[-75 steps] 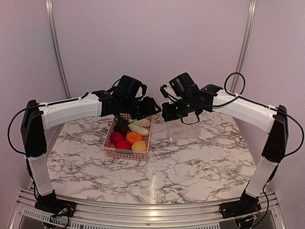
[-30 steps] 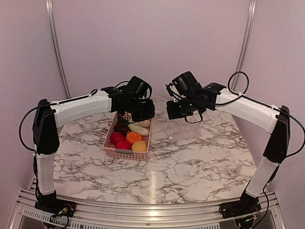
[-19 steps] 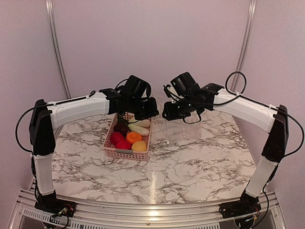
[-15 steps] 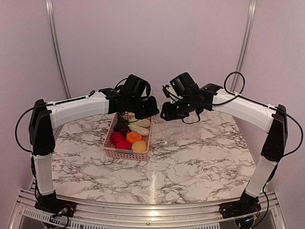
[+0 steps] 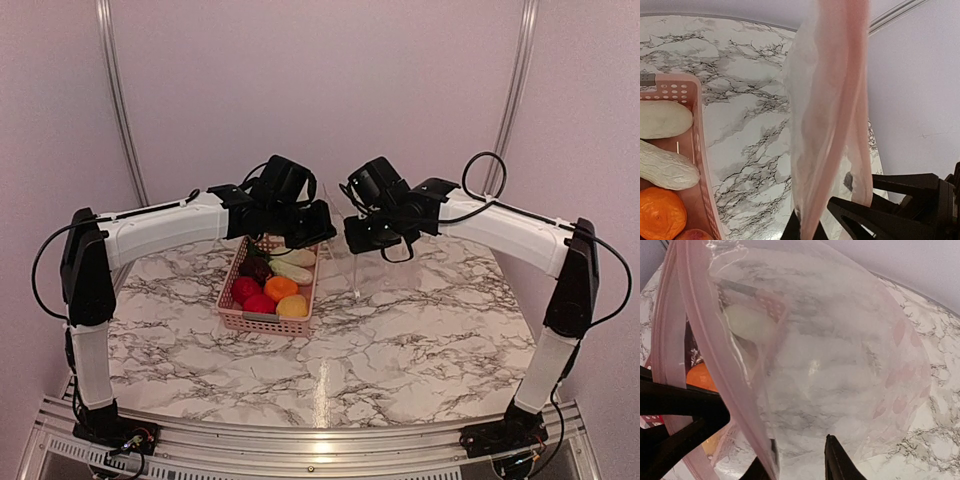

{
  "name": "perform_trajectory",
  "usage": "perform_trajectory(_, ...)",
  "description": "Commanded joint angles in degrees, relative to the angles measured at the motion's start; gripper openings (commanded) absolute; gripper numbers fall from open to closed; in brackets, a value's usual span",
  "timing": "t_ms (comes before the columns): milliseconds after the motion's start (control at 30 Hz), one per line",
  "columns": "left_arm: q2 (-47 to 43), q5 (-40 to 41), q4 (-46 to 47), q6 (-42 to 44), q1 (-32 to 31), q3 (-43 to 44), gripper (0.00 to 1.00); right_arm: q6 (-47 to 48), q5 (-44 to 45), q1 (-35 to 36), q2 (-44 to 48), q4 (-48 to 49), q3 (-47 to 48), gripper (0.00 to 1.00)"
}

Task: Place the food in the zip-top bag and seal the zipper
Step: Adjust the zipper food storage bag at the center of the board.

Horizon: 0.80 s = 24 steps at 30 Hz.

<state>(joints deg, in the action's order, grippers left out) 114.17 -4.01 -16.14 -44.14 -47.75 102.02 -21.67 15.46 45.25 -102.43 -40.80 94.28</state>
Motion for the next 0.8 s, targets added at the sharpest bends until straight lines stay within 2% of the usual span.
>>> perform_trajectory(0, -1.2, 1.7, -2.7, 0.7, -0.1, 1.5, 0.05, 0.4, 8.8, 0.0, 1.4, -0.1, 1.2, 0.2)
perform_trajectory(67, -0.4, 1.8, -4.7, 0.7, 0.1, 2.1, 0.11, 0.4, 9.6, 0.0, 3.3, 1.9, 0.0, 0.03)
perform_trajectory(100, -0.1, 1.6, -4.9, 0.7, 0.2, 2.1, 0.13, 0.5, 9.6, 0.1, 4.2, 3.1, -0.7, 0.0)
perform_trajectory(167, 0.2, 1.7, -5.2, 0.6, 0.4, 2.1, 0.18, 1.1, 9.0, -0.1, 5.7, 4.8, -1.7, 0.0)
perform_trajectory(267, 1.2, 1.6, -5.3, 0.4, 0.5, 2.8, 0.33, 2.2, 6.6, 0.0, 6.6, 6.3, -2.2, 0.0)
perform_trajectory(400, 2.6, 0.4, -4.7, -0.1, 0.7, 3.9, 0.36, 2.5, 2.4, 0.2, 5.4, 5.5, -1.4, 0.0)
perform_trajectory(467, 3.2, 0.0, -4.2, -0.4, 0.8, 3.9, 0.32, 2.6, 0.8, 0.3, 4.9, 5.3, -1.2, 0.0)
perform_trajectory(500, 3.5, 0.0, -4.2, -0.4, 0.9, 3.9, 0.24, 2.4, 0.7, 0.3, 4.8, 4.9, -0.7, 0.0)
perform_trajectory(600, 4.0, 1.5, -6.6, -1.0, 1.3, 3.8, 0.1, 2.0, 4.4, -0.1, 5.2, 1.8, 1.6, 0.0)
perform_trajectory(767, 3.5, 3.7, -8.7, -0.8, 1.7, 2.8, 0.0, 0.3, 7.5, -5.8, 8.9, -2.4, 2.7, 0.0)
